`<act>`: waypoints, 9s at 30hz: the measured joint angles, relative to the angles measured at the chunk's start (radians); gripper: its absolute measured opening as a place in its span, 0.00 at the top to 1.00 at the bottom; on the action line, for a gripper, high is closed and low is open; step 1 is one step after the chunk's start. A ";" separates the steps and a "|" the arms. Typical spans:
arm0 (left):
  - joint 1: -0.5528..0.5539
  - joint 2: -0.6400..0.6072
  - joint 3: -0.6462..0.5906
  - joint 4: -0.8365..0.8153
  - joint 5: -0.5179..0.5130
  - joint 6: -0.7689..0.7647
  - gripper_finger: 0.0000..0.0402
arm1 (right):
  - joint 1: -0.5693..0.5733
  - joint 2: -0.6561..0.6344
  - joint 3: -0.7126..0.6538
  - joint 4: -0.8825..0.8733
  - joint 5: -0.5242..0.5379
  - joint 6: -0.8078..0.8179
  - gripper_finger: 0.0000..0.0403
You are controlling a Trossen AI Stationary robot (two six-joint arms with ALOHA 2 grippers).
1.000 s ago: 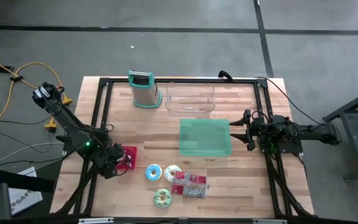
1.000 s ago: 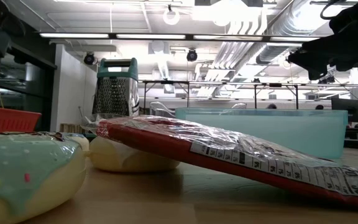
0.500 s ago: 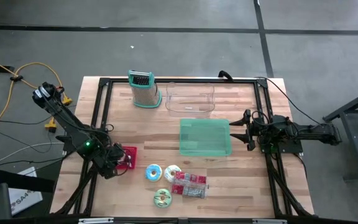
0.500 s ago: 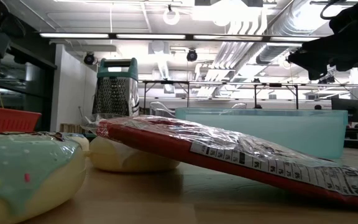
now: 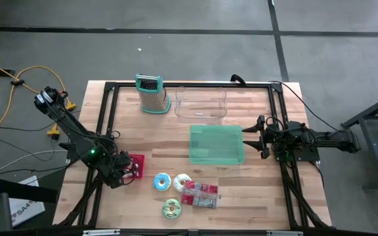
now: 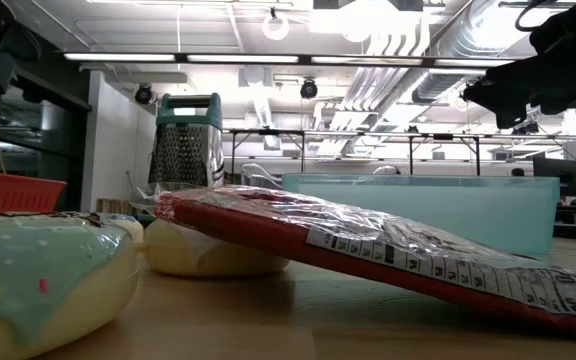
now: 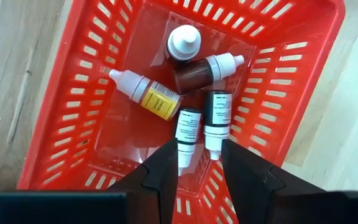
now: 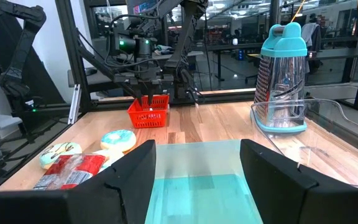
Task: Pick & Place Food Item
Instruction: Put the red popcorn bag into the green bin
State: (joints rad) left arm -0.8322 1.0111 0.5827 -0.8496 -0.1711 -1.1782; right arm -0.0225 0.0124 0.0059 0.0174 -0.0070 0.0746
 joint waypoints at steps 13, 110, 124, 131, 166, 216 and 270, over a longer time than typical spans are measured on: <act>0.056 -0.122 0.000 0.054 -0.029 0.126 0.70 | 0.000 0.000 0.000 0.000 0.000 0.000 0.45; 0.263 0.596 0.317 0.962 0.079 -0.050 0.70 | 0.000 0.000 0.000 0.000 0.000 0.000 0.45; 0.282 0.655 0.317 1.004 0.064 -0.132 0.70 | 0.000 0.000 0.000 0.000 0.000 0.000 0.45; 0.286 0.655 0.317 1.006 0.062 -0.132 0.70 | 0.000 0.000 0.000 0.000 0.000 0.000 0.45; 0.286 0.688 0.362 0.982 0.070 -0.113 0.70 | 0.000 0.000 0.000 -0.001 0.000 0.000 0.45; 0.254 0.770 0.683 0.533 0.034 -0.005 0.70 | 0.000 0.000 0.000 0.000 0.000 0.000 0.45; 0.163 0.819 0.677 0.508 -0.207 -0.433 0.70 | 0.000 0.000 0.000 0.000 0.000 0.000 0.45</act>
State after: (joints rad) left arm -0.6697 1.8298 1.2602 -0.3413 -0.3780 -1.6111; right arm -0.0223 0.0124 0.0059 0.0174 -0.0068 0.0746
